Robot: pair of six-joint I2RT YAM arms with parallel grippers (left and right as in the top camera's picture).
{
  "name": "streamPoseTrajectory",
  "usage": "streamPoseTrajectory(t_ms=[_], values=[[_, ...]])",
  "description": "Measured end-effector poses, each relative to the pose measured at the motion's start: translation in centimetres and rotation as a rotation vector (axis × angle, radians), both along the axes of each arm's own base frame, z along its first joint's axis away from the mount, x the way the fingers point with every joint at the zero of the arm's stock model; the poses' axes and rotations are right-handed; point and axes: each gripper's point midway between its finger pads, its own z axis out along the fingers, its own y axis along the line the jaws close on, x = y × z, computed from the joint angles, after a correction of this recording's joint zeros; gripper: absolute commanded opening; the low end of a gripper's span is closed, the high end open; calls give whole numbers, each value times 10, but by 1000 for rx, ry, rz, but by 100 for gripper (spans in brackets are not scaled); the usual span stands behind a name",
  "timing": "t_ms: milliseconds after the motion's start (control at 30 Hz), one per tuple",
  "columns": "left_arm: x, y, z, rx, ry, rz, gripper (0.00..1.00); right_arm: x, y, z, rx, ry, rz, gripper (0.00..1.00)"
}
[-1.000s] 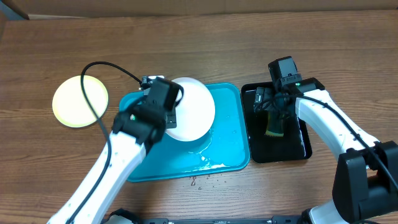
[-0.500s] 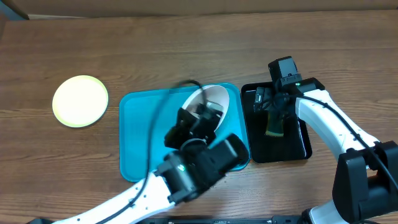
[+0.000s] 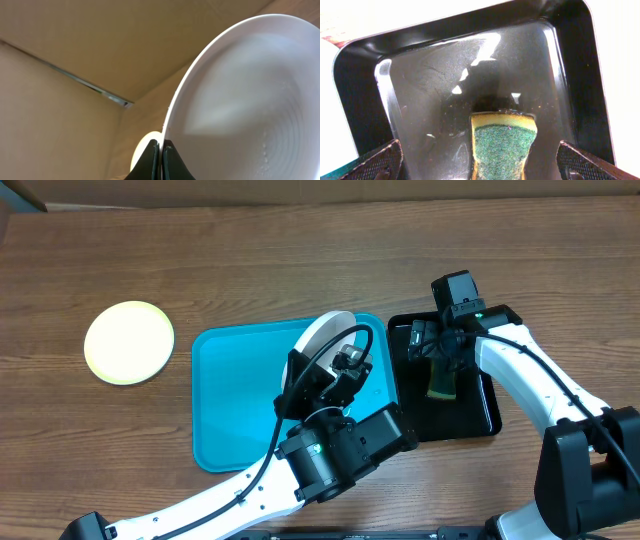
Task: Clean dirty plates on tray and stack at the side
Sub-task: 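Lift the white plate with the left gripper and carry it left, then set the white plate on top of the plate stack at left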
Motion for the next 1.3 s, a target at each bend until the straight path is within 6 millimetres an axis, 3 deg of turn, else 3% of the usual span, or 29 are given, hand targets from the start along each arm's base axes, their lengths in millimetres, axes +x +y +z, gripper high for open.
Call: streamPoseTrajectory(t_ms=[200, 400, 567, 633, 733, 833, 933, 967, 1133, 1300], values=[[12, 11, -17, -115, 63, 43, 4, 0, 0, 0, 0, -1, 1, 100], [44, 56, -53, -345, 215, 197, 4, 0, 0, 0, 0, 0, 1, 100], [64, 123, -88, -619, 352, 388, 4, 0, 0, 0, 0, 0, 1, 100], [68, 158, -98, -753, 384, 477, 4, 0, 0, 0, 0, 0, 1, 100], [69, 202, -105, -907, 371, 579, 4, 0, 0, 0, 0, 0, 0, 100], [66, 253, -107, -1061, 306, 682, 4, 0, 0, 0, 0, 0, 0, 100], [50, 327, -118, -1200, 197, 852, 4, 0, 0, 0, 0, 0, 1, 100], [46, 340, -122, -1216, 179, 884, 4, 0, 0, 0, 0, -1, 1, 100], [47, 385, -137, -1273, 93, 942, 4, 0, 0, 0, 0, -1, 1, 100], [62, 403, -162, -1289, 79, 945, 4, 0, 0, 0, 0, 0, 0, 100]])
